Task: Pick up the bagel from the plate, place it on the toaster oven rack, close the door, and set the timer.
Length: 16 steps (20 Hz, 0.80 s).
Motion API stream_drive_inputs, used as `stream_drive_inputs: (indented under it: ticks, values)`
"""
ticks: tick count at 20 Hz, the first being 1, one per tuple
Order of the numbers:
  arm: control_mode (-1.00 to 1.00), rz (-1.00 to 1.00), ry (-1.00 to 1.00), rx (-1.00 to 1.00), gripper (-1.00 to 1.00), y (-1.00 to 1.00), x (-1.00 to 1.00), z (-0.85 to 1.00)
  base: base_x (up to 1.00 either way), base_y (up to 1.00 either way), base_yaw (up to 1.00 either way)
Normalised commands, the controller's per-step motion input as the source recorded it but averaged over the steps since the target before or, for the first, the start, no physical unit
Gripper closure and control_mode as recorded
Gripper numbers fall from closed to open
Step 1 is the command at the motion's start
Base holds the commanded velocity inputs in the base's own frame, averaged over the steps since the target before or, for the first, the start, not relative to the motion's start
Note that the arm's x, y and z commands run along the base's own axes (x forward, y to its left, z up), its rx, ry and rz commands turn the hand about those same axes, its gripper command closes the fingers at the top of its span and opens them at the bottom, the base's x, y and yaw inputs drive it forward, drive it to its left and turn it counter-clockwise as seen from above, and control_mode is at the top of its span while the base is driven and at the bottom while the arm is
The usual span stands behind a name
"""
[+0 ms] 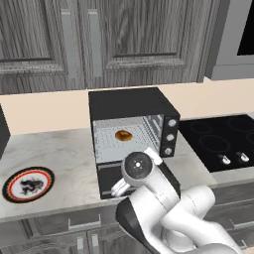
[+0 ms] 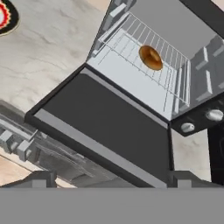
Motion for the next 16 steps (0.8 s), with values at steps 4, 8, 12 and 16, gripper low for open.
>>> stream_drive_inputs:
  ticks: [4, 8, 12, 16]
  values:
    - [-1.00, 0.17, 0.01, -0.25, -1.00, 0.09, -0.27, -0.01, 0.00, 0.00, 0.00]
    - [-1.00, 0.09, 0.00, -0.23, -1.00, 0.08, -0.06, -0.09, 0.00, 0.00, 0.00]
    - [-1.00, 0.02, 0.00, -0.24, -1.00, 0.04, 0.00, -0.09, 0.00, 0.00, 0.00]
    - [-1.00, 0.00, 0.00, -0.28, -1.00, 0.08, 0.00, -0.13, 0.00, 0.00, 0.00]
